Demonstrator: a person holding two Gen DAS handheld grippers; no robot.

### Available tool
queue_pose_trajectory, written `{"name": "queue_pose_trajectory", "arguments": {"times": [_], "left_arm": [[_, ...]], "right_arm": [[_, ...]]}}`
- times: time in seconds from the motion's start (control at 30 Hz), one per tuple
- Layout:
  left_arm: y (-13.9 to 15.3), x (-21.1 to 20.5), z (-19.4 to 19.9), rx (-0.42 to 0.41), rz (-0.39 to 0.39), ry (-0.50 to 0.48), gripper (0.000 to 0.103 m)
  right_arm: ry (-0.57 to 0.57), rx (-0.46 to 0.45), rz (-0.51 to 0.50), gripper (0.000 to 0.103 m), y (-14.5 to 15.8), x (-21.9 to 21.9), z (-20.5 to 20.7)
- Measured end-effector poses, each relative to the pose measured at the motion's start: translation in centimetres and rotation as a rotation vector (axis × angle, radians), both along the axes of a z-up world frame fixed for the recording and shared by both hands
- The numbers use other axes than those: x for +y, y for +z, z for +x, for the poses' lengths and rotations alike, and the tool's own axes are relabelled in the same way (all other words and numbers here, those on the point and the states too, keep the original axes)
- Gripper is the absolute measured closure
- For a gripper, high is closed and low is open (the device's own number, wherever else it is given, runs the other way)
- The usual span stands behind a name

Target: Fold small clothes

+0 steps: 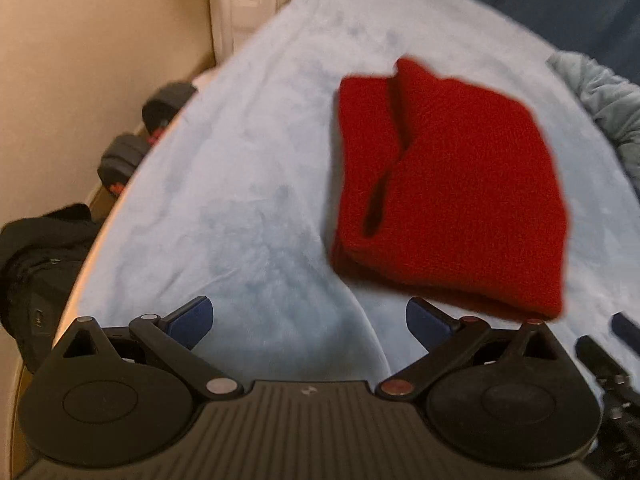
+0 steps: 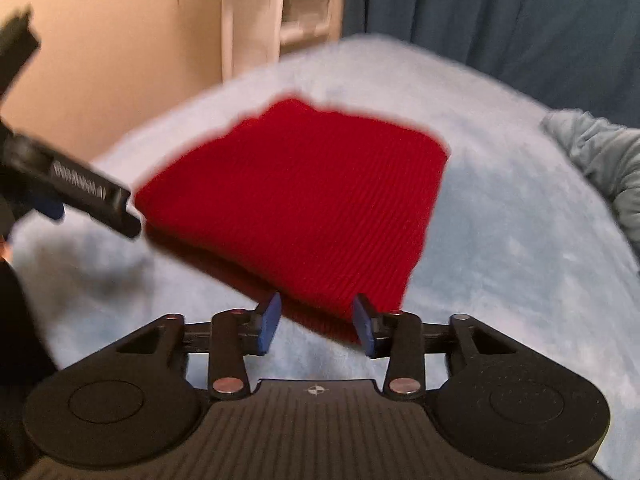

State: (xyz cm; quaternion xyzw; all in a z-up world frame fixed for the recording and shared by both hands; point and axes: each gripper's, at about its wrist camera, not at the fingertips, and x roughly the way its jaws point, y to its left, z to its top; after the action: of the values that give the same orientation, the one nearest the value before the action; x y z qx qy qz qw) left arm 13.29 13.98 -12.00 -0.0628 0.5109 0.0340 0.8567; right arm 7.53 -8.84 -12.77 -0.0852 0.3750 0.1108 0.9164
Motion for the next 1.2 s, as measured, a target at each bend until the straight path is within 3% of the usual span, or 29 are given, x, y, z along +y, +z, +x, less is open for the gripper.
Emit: {"name": "queue_pose_trajectory", "arguments": {"times": [0.13, 0.27, 0.47, 0.8, 1.2], "left_arm": [[4.4, -1.0, -4.7, -0.088, 0.032, 0.014, 0.000], [7.7, -2.1, -9.6, -0.164, 0.003, 0.015, 0.000], [9.4, -4.4, -13.9, -0.175, 0.017, -0.043, 0.000], [9.0, -4.7, -15.0, -0.152, 0.043, -0.033, 0.000], [6.7, -5.2, -9.9, -0.069, 0.005, 0.020, 0.000]], "right_arm": [[-0.090, -0.092, 0.130, 0.024, 5.9, -1.6, -5.0], [-0.187, -0.136, 0.178, 0.021, 9.1, -3.7, -10.6], [-0.270, -0.099, 0.156, 0.021, 9.2, -4.5, -15.4], [-0.282, -0.125, 0.183, 0.021, 9.6, -5.3, -15.9], [-0.297, 0.017, 0.261, 0.021, 5.8, -7.5, -10.8]]}}
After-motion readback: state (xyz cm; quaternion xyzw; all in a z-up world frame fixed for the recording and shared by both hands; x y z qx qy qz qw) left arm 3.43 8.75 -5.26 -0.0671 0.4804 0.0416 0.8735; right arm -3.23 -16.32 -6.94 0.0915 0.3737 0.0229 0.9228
